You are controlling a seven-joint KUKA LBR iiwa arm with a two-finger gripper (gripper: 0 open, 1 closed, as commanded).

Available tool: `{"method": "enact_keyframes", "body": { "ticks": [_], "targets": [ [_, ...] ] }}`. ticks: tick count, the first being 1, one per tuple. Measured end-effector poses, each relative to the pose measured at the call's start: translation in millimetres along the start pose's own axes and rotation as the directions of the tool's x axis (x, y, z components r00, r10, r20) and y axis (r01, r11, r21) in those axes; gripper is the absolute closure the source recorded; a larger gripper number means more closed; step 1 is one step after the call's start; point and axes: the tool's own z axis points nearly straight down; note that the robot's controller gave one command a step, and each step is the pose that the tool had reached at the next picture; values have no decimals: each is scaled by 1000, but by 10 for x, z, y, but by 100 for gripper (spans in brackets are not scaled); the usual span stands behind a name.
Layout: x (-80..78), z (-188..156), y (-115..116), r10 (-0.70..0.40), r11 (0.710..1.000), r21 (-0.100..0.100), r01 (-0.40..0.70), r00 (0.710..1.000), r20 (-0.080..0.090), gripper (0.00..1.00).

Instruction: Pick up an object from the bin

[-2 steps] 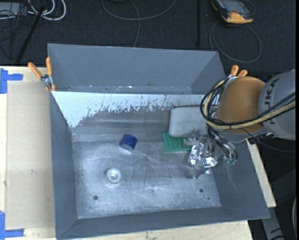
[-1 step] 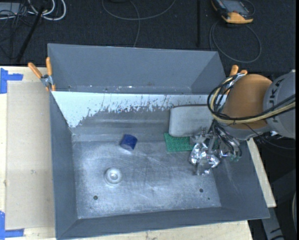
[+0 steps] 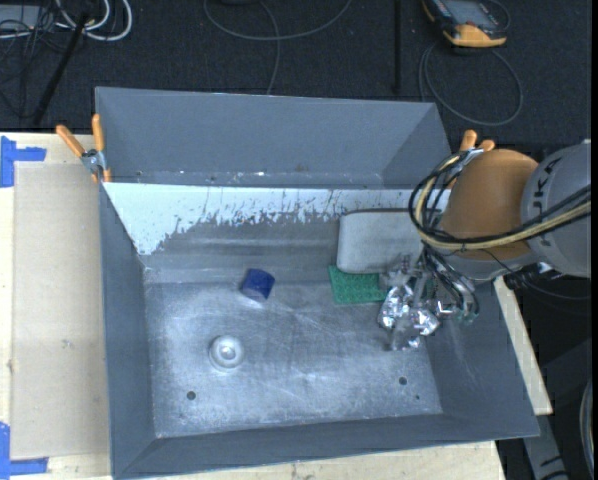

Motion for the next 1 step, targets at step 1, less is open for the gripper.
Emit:
{"method": "enact_keyframes", "body": {
  "ticks": [1],
  "targets": [
    [-162,29,-132,-41,999,-20,40,999,-36,0]
  ]
}}
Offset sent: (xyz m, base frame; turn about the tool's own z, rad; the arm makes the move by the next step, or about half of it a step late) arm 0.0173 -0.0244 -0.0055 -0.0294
